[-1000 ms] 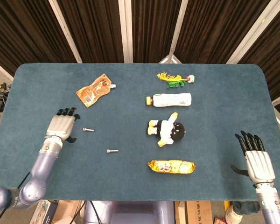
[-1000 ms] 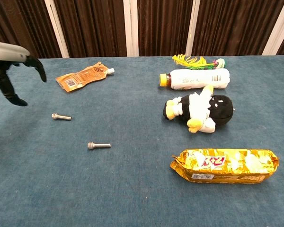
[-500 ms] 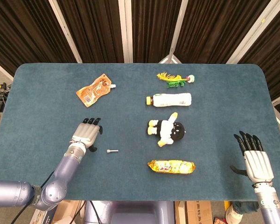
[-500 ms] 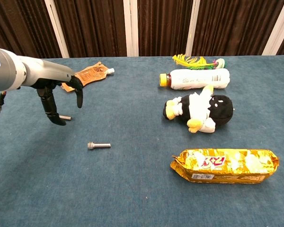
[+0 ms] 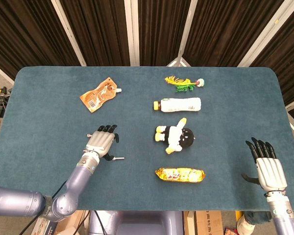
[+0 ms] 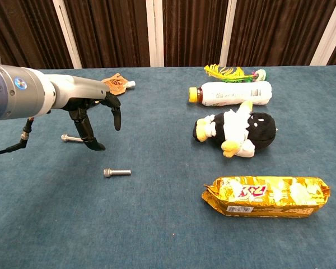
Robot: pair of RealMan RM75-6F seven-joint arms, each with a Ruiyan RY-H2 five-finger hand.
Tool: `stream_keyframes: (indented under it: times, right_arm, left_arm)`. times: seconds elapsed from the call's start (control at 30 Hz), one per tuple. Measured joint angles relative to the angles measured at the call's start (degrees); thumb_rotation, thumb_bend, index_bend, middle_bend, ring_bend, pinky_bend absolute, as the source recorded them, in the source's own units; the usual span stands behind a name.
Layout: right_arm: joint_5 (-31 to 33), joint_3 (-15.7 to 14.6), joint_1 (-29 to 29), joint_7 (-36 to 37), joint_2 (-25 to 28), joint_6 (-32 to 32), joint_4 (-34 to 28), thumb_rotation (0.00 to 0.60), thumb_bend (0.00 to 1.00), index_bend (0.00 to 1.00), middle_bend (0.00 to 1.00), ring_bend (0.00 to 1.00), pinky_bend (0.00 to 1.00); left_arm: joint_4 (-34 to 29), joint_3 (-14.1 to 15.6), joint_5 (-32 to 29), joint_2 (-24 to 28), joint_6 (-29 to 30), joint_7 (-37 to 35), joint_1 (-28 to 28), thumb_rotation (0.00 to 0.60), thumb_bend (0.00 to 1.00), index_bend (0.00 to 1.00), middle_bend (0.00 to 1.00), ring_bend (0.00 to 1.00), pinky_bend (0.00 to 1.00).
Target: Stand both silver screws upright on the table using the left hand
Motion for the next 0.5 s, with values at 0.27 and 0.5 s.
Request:
stream_keyframes:
  times: [0.27,0.5]
  right_arm:
    - [0.3,0.1,0.0,0.5,0.2,-0.1,-0.1,0.600,0.00,0.12,0.05,0.01,0.00]
    - [0.8,0.3,-0.1,1.3,0.4,-0.4,0.2,0.600,0.00,0.12,0.05,0.01,0.00]
  left_arm:
    - [1.7,1.4,0.6,-4.2,6.0,1.2,-1.3,0.600,0.36,0.40,0.00,0.00,0.00]
    - [5.2,2.0,1.0,-9.9,11.4,1.5,-1.5,0.600,0.37,0.41,0.00,0.00,0.00]
